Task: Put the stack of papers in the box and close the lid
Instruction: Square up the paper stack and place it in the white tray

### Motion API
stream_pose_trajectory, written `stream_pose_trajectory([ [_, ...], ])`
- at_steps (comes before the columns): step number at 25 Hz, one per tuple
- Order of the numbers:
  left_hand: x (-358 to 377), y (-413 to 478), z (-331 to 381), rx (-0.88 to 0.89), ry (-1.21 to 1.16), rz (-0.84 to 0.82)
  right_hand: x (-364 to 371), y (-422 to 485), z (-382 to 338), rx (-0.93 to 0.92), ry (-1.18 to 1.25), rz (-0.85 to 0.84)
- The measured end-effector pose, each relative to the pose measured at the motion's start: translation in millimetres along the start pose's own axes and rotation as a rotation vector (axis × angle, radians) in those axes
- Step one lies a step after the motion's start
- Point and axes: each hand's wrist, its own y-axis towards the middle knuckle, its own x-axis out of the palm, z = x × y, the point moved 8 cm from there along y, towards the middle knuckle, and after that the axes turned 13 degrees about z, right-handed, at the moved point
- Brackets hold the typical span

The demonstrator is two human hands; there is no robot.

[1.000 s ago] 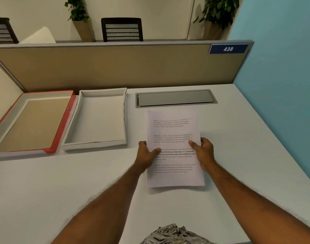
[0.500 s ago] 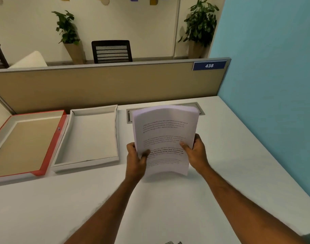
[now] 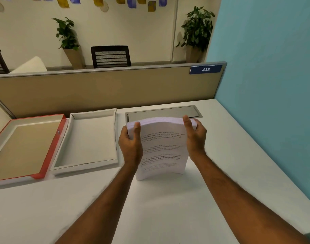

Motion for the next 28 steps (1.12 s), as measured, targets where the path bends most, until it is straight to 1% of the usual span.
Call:
stream_pose_trajectory([
  [2,0.0,1.3,2.2,-0.118,0.035,0.137,0.5,2.7,-2.8,0.022,-0.065,0.097],
  [4,0.4,0.2,4.3,-0.173,0.07,0.196,-1.9,4.2,0.5,0.027,-0.096,0.149],
  [9,2.1,9.2,17.3,-0.091,0.106,0.224,-0.8,5.4,-6.5,0.017,-0.055,0.152],
  [12,4.2,10.7,15.7,-0.085,0.015,0.173,-1.8,3.2,-4.7,-0.003,-0.035,0.122],
  [13,2.7,9.3,14.5,-0.064,-0.036,0.129,-3.7,0.4,0.2,-0.015,-0.008,0.085],
  [15,-3.0,-0.4,7.3,0.022,-0.094,-0.022,-6.7,-10.2,17.7,-0.048,0.051,-0.039],
  [17,-9.8,-17.8,-19.0,0.065,0.001,-0.167,-11.5,-25.2,45.3,-0.047,0.037,-0.129],
  [18,-13.5,-26.7,-35.0,0.051,0.061,-0.203,-13.9,-31.7,58.1,-0.033,0.018,-0.141],
  [21,-15.6,-40.5,-56.0,0.033,0.087,-0.212,-15.3,-37.2,73.1,-0.028,-0.015,-0.117],
  [24,-11.3,-34.1,-45.1,0.103,0.06,-0.183,-7.1,-31.9,65.6,-0.057,-0.002,-0.134],
  [28,-7.0,-24.7,-42.1,0.127,0.039,-0.181,4.0,-23.8,63.4,-0.08,0.019,-0.142],
])
